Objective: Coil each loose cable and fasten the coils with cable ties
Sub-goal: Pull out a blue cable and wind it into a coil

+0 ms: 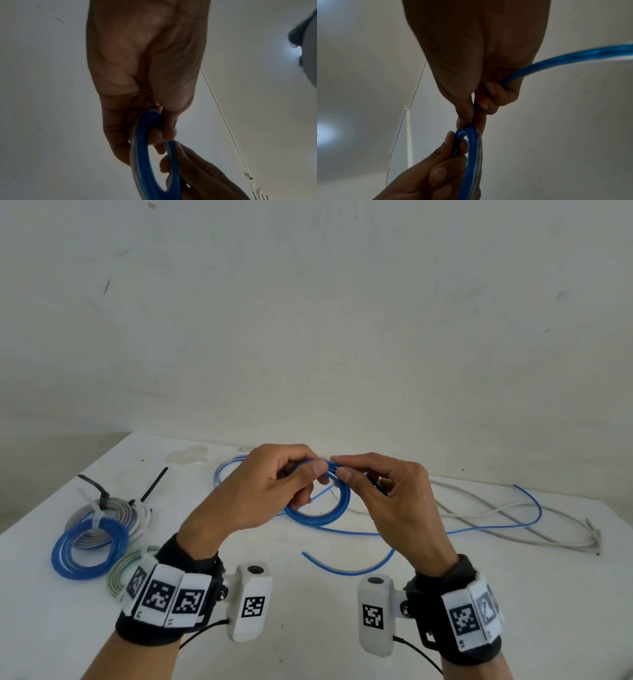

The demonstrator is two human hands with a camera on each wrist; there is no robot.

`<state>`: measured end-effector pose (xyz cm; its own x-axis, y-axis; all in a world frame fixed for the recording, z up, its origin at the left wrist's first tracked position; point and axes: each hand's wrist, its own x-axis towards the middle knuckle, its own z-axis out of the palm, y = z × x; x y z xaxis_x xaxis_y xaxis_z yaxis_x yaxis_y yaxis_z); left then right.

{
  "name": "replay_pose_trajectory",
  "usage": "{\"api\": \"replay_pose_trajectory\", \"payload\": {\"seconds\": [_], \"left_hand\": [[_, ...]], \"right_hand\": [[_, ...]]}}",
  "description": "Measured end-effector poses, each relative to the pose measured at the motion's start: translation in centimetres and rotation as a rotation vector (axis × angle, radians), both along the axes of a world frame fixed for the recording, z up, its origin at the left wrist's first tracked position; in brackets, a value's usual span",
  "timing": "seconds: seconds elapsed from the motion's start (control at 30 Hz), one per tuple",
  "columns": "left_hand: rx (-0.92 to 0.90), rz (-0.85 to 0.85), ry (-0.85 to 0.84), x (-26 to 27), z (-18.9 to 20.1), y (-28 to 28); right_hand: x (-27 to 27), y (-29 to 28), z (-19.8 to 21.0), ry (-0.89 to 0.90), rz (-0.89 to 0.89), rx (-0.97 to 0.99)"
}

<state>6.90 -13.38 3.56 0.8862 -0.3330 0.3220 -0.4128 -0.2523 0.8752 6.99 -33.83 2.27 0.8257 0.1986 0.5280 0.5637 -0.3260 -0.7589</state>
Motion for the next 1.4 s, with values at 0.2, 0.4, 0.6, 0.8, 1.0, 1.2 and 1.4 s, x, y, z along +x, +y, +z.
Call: {"api": "replay_pose_trajectory", "payload": {"seconds": [0.2, 0.4, 0.6, 0.8, 1.0, 1.2, 1.4], "left_hand": [[-0.225, 0.105, -0.035, 0.1, 0.2, -0.6], [-0.429, 0.159, 0.003, 0.1, 0.4, -0.7], [-0.360, 0.042, 0.094, 0.1, 0.2, -0.7], [-0.158, 0.038, 0.128, 0.1, 0.0, 0.2], [-0.168, 0.118, 0.099, 0.1, 0.1, 0.7], [-0.334, 0.153, 0.119, 0.2, 0.4, 0.8], [-0.377, 0.144, 0.164, 0.1, 0.6, 0.6]], "right_hand": [[-0.6, 1.2, 0.3, -0.018, -0.063, 0.226], [-1.0, 2.5, 0.1, 0.025, -0.048, 0.383], [-0.6, 0.9, 0.7, 0.083, 0.020, 0.405], [-0.4, -0.4, 0.6, 0.106, 0.007, 0.066], [-0.6, 0.0, 0.7, 0.086, 0.020, 0.029], [-0.7, 0.1, 0.8, 0.135, 0.100, 0.074], [-0.8, 0.3, 1.0, 0.106, 0.079, 0.255]]}}
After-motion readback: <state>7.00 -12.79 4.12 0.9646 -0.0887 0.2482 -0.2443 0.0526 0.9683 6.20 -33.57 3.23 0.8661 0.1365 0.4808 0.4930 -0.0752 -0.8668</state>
